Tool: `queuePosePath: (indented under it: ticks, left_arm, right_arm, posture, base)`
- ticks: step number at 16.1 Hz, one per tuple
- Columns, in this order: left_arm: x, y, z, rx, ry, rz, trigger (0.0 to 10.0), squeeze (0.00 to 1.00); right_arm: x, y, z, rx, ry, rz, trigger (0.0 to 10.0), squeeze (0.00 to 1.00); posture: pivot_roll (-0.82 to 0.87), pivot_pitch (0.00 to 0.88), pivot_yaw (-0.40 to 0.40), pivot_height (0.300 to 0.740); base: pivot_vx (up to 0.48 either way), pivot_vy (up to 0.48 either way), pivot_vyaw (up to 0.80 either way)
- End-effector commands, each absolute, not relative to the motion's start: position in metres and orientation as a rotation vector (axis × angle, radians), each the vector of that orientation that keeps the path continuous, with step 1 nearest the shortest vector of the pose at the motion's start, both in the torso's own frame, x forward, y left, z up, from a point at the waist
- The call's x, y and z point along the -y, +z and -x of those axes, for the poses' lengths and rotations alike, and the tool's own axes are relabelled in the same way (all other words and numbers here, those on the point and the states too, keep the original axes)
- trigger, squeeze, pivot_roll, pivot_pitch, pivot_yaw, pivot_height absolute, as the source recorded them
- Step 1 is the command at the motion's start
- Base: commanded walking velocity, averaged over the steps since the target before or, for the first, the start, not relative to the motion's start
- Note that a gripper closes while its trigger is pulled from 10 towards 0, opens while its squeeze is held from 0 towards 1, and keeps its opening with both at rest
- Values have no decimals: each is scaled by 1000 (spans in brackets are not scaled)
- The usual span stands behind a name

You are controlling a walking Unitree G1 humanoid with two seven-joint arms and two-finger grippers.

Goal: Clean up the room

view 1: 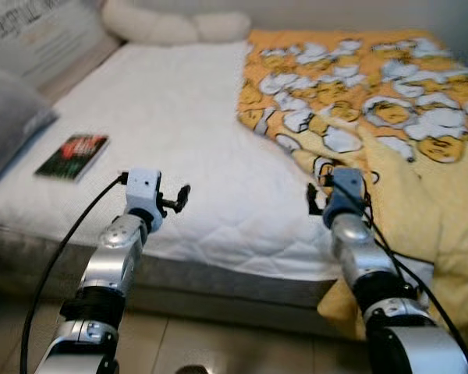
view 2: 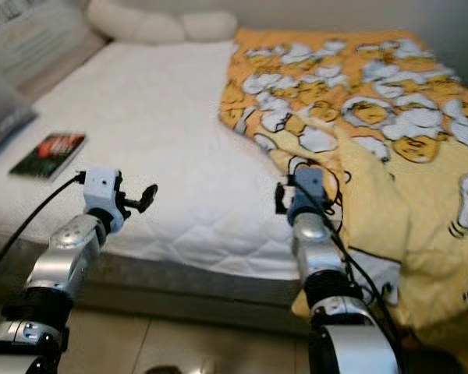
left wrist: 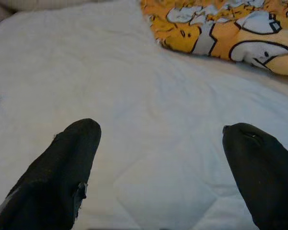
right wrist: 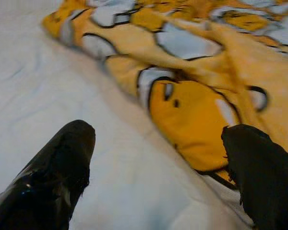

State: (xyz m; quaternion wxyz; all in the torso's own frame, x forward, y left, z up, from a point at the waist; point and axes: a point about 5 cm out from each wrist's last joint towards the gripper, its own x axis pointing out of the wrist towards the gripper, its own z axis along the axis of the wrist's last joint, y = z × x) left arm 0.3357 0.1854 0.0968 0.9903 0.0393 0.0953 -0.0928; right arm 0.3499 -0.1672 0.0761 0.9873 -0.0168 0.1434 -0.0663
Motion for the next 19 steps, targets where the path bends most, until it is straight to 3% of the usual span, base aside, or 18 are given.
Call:
queuePosePath:
  ticks: [1, 9, 19]
  left_arm:
    - [-192, 104, -339, -169, -152, -104, 10000, 0]
    - [-195, 104, -340, -137, -95, 6, 10000, 0]
    - [-197, 102, -339, -149, -113, -20, 10000, 0]
  right_arm:
    - [162, 77, -350, -285, -129, 42, 10000, 0]
    - [141, 94, -356, -159, 39, 61, 10000, 0]
    - [135, 91, -352, -140, 133, 20, 10000, 0]
  posture:
    - [-30, 0, 62, 740]
    - [-29, 0, 59, 740]
    - [-18, 0, 51, 740]
  base:
    - [0, -480, -719]
    - [0, -90, 0]
    - [351, 0, 0]
